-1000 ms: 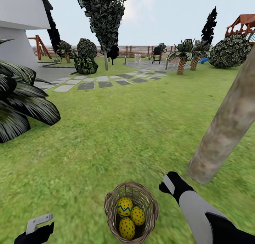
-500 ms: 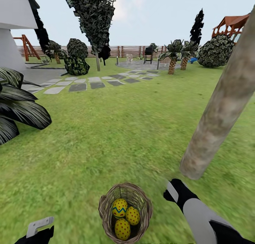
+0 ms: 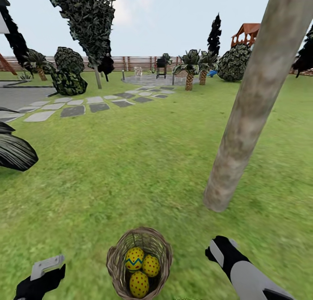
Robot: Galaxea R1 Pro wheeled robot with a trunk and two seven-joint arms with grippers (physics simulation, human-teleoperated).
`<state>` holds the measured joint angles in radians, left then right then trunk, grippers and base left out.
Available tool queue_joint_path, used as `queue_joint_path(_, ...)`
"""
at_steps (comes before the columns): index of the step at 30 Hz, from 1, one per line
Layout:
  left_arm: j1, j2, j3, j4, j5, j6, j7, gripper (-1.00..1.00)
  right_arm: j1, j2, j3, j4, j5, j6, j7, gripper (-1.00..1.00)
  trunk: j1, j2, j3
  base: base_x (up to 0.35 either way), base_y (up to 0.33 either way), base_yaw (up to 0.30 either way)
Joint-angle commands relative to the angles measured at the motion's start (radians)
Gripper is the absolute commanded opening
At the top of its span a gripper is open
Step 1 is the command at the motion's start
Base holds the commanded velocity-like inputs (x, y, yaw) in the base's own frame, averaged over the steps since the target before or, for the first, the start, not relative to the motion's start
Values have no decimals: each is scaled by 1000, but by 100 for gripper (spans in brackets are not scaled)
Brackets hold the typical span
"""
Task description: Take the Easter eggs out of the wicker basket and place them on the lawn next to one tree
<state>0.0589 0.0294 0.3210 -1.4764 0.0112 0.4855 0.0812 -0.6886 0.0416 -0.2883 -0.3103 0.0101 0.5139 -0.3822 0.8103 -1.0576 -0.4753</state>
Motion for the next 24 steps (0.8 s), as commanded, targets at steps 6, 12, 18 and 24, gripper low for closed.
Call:
queue_joint_path(6,1,-2,-2,-76,-2,96,6,100,5,-2,-2,6,5,-11,-2,100,-23,42,18,0,0,-291)
queue_joint_path(12,-4,-2,-4,-99,-4,203,36,100,26,-1,-3,7,-2,-56,1,100,-46,84,35,0,0,-280)
queue_joint_path(18,-28,-2,-7,-112,-2,308,44,100,32,1,-3,9,-3,-76,2,100,-69,126,51,0,0,-277)
queue_joint_path(24,-117,-3,-9,-111,-2,386,47,100,33,4,-1,10,-4,-83,2,100,-92,168,68,0,0,-227)
